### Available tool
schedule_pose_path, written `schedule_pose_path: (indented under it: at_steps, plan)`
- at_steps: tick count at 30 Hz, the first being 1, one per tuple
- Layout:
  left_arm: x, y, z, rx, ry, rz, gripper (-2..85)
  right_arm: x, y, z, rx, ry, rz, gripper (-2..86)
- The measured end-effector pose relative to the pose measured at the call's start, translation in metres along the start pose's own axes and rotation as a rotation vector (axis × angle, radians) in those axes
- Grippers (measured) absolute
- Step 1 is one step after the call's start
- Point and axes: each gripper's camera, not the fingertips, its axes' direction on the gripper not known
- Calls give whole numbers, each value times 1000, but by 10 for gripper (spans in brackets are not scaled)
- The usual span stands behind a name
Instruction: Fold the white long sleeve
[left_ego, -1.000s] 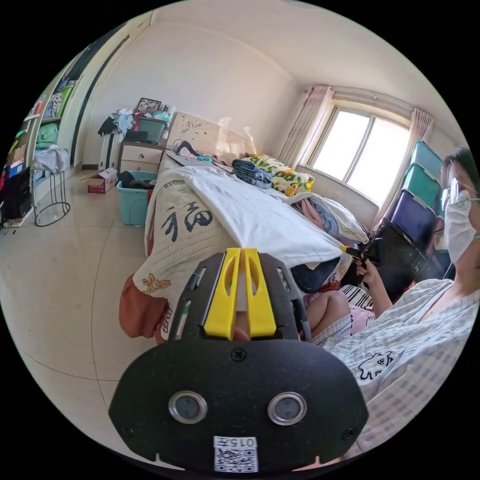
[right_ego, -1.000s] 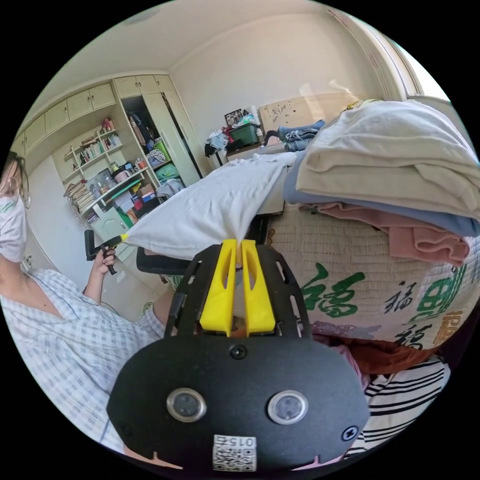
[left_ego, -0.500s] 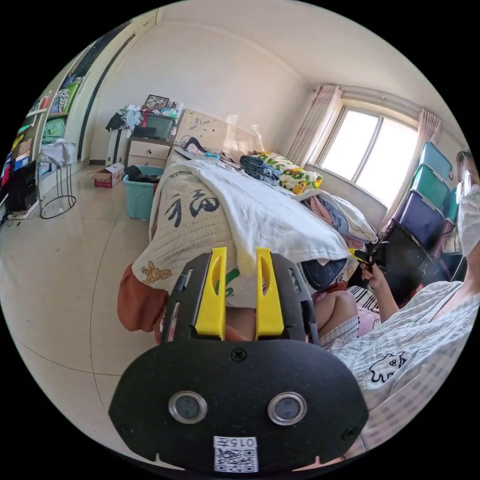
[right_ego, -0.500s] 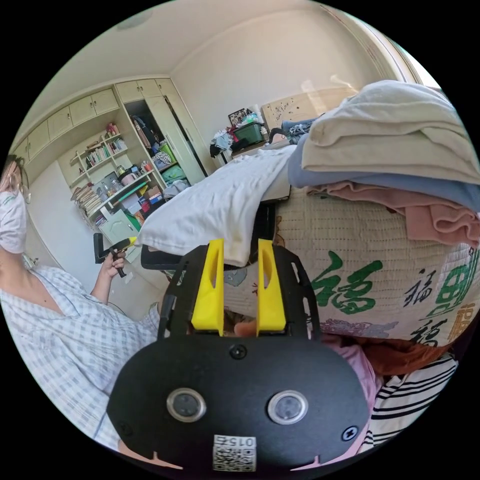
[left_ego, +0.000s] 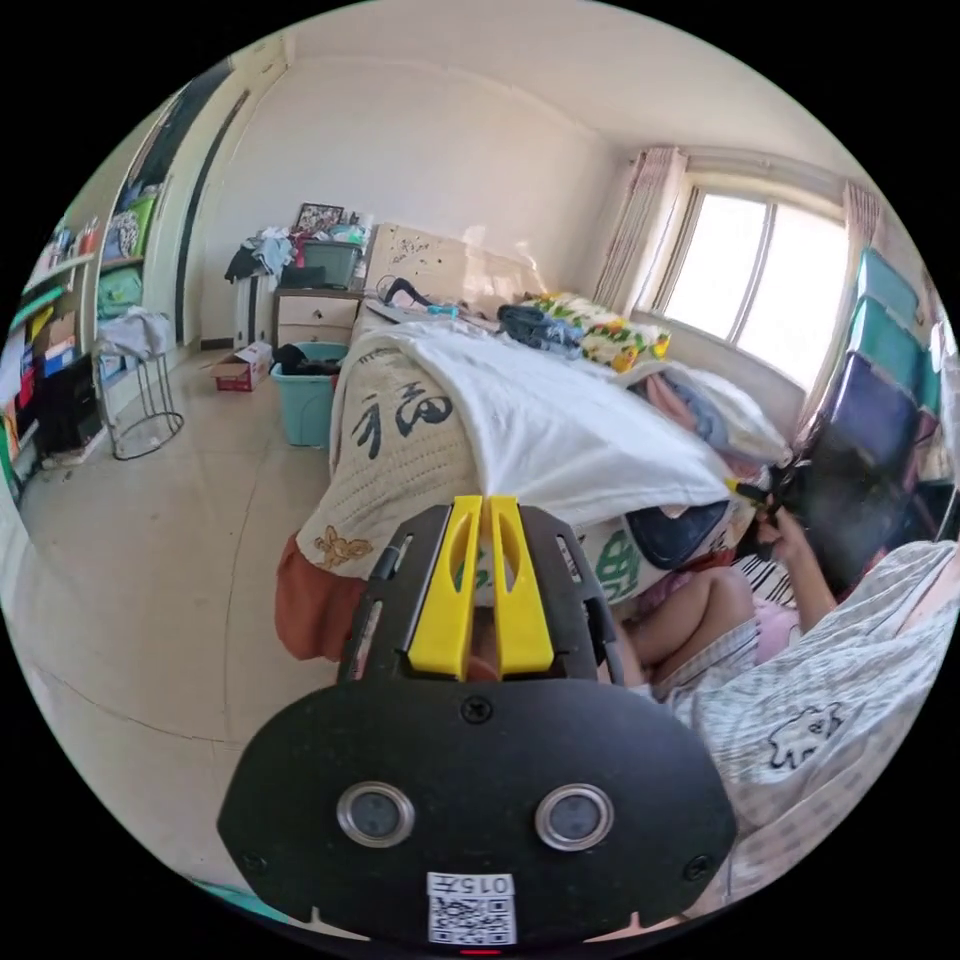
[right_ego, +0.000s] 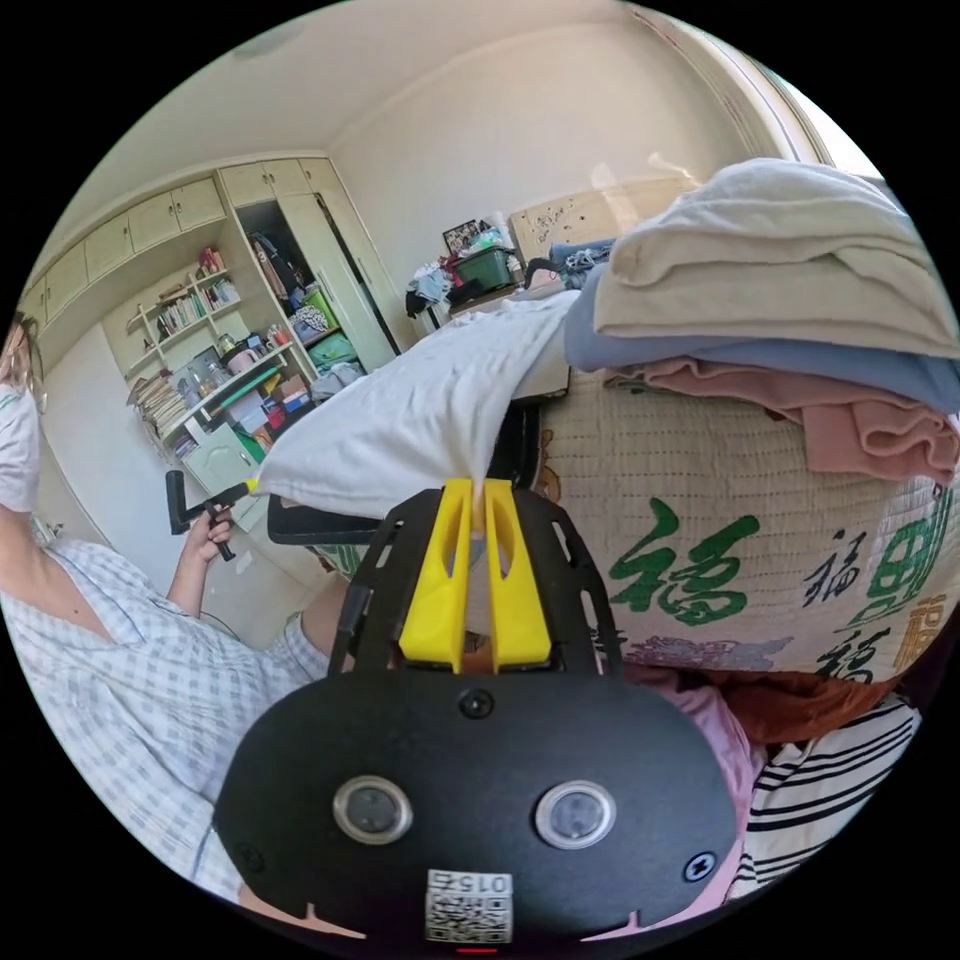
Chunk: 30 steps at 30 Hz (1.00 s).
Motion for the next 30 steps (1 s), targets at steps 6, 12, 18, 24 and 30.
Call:
schedule_pose_path:
  at_steps: [6,12,18,24,30]
  plan:
    - [24,-7,5,-32,-33,14,7,-27,6,44,-56,105,-37,3]
    - [51,-16,-4,-38,-96,51,5,-45,14,68,-48,115,-30,4]
    - [75,-22,-9,-20,-153,35,0,-89,16,104,-56,237,-93,7]
    - [89,-29,-20,9,-175,11,1,-112,17,117,-9,241,-61,8]
    - [95,-45,-30,-14,-167,26,20,-137,5,118,0,234,-62,14]
